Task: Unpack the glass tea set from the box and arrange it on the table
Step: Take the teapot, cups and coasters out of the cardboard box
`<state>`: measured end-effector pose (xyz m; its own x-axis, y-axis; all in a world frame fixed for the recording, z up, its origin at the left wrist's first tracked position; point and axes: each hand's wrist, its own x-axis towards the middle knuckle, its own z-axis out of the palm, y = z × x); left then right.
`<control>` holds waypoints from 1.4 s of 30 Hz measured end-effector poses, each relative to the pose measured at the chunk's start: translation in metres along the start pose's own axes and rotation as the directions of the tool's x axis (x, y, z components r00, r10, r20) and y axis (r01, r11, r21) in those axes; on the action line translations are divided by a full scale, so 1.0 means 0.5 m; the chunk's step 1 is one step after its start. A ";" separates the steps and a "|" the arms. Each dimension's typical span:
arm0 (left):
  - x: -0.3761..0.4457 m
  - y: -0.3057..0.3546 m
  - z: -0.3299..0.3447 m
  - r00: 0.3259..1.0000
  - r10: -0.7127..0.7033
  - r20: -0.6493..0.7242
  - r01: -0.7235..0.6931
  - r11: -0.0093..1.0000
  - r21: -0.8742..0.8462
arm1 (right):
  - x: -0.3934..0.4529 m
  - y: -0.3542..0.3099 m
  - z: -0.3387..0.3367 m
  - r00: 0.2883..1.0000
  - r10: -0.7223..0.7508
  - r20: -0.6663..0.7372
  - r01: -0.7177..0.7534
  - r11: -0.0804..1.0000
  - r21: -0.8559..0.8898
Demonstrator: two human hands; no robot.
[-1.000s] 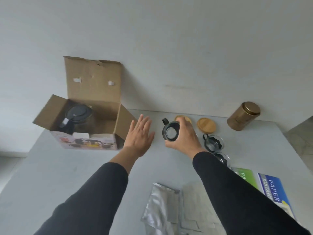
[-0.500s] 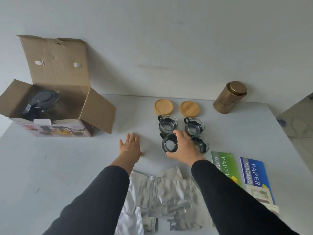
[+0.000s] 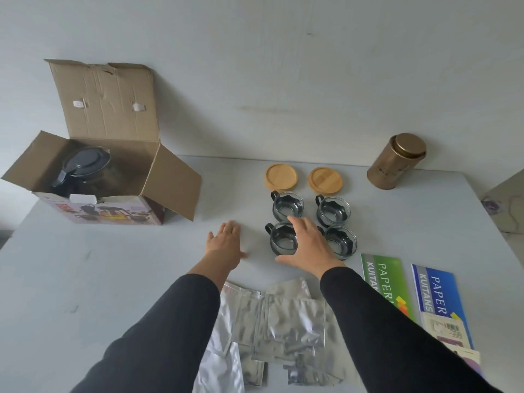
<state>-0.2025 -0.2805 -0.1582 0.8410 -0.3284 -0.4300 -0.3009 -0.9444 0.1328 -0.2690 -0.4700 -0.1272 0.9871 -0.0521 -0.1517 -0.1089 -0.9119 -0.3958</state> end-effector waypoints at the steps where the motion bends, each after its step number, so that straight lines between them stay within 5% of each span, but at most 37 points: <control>1: -0.003 -0.002 -0.004 1.000 0.019 -0.011 -0.019 1.000 -0.002 | -0.001 -0.001 -0.005 0.999 -0.027 -0.026 0.026 0.999 -0.031; 7: -0.020 -0.039 -0.069 0.972 0.131 -0.195 -0.142 0.989 -0.043 | 0.025 -0.043 -0.053 0.960 -0.134 -0.246 0.102 0.985 -0.137; 14: -0.045 -0.187 -0.185 0.885 0.143 -0.443 -0.174 0.984 -0.030 | 0.102 -0.248 -0.061 0.916 -0.206 -0.345 0.194 0.979 -0.069; 24: -0.072 -0.576 -0.283 0.848 -0.081 -0.524 0.013 0.991 -0.132 | 0.208 -0.625 0.044 0.937 -0.243 -0.252 0.254 0.967 0.009; 28: -0.057 -0.690 -0.293 0.883 -0.177 -0.435 0.096 0.975 -0.202 | 0.247 -0.746 0.094 0.984 -0.097 -0.153 0.126 0.972 0.196; 34: -0.037 -0.738 -0.301 0.929 -0.165 -0.331 0.042 0.936 -0.349 | 0.276 -0.845 0.139 0.987 0.158 0.038 -0.162 0.943 0.290; 42: -0.027 -0.772 -0.313 0.939 -0.299 -0.170 0.060 0.630 -0.774 | 0.319 -0.909 0.167 0.882 0.380 0.279 -0.471 0.743 0.476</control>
<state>-0.0274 0.0857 -0.0641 0.9562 -0.0293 -0.2913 0.2090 -0.6282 0.7494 -0.0718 -0.0298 -0.0470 0.7963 -0.2792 -0.5366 -0.6015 -0.4587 -0.6540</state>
